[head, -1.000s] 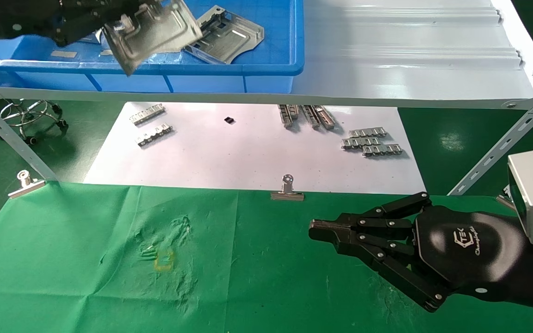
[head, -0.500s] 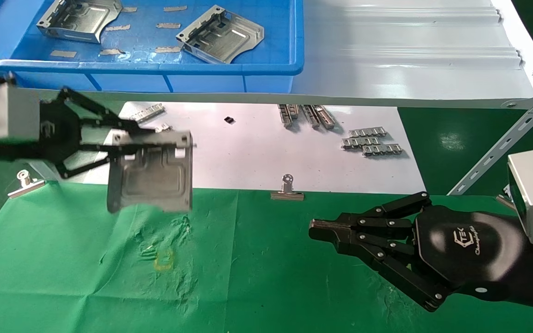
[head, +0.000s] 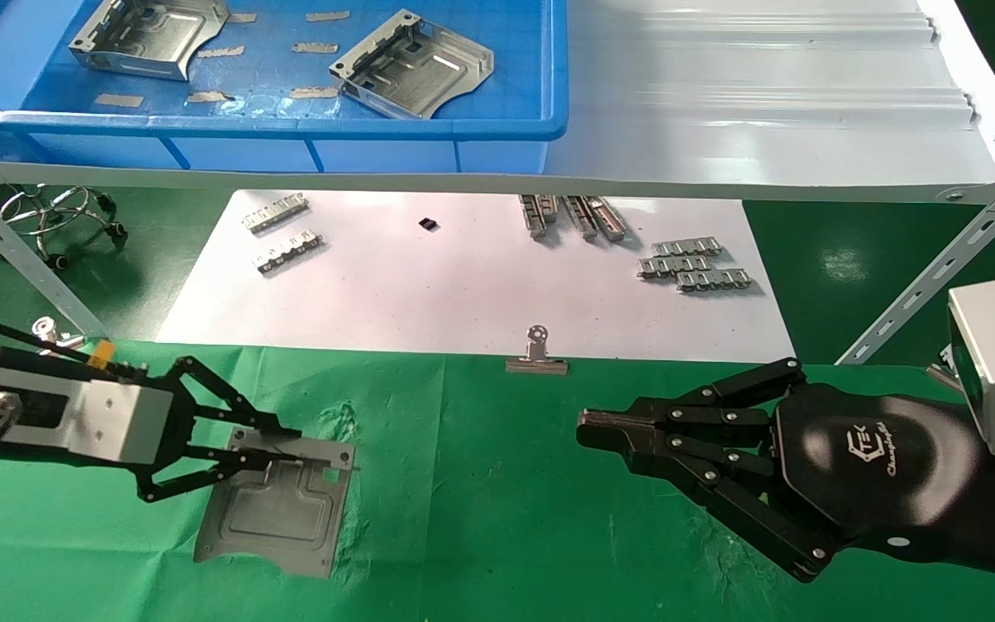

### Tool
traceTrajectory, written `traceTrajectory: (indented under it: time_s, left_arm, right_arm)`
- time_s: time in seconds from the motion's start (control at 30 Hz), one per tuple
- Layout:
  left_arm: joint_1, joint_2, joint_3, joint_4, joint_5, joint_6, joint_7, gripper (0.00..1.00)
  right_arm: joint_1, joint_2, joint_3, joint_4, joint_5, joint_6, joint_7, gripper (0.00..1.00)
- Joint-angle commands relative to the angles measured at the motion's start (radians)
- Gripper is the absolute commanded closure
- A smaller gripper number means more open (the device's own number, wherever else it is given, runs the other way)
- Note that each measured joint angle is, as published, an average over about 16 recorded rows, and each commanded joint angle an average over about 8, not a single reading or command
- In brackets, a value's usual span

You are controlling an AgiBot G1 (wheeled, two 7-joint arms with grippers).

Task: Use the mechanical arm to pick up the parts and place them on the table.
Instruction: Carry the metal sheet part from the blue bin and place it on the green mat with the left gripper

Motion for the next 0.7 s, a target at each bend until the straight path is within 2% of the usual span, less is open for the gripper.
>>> traceTrajectory:
  time_s: [0.03, 0.27, 0.7]
  left_arm:
    - [0.005, 0.019, 0.023, 0.024, 0.011, 0.002, 0.022, 1.00]
    - [0.015, 0.061, 0.070, 0.117, 0.001, -0.012, 0.083, 1.00]
    - [0.025, 0.132, 0.075, 0.298, 0.000, -0.078, 0.205, 1.00]
  right_arm:
    - [0.000, 0.000, 0.000, 0.000, 0.000, 0.000, 0.000, 1.00]
    - [0.000, 0.000, 0.000, 0.000, 0.000, 0.000, 0.000, 1.00]
    - [0.000, 0.000, 0.000, 0.000, 0.000, 0.000, 0.000, 1.00]
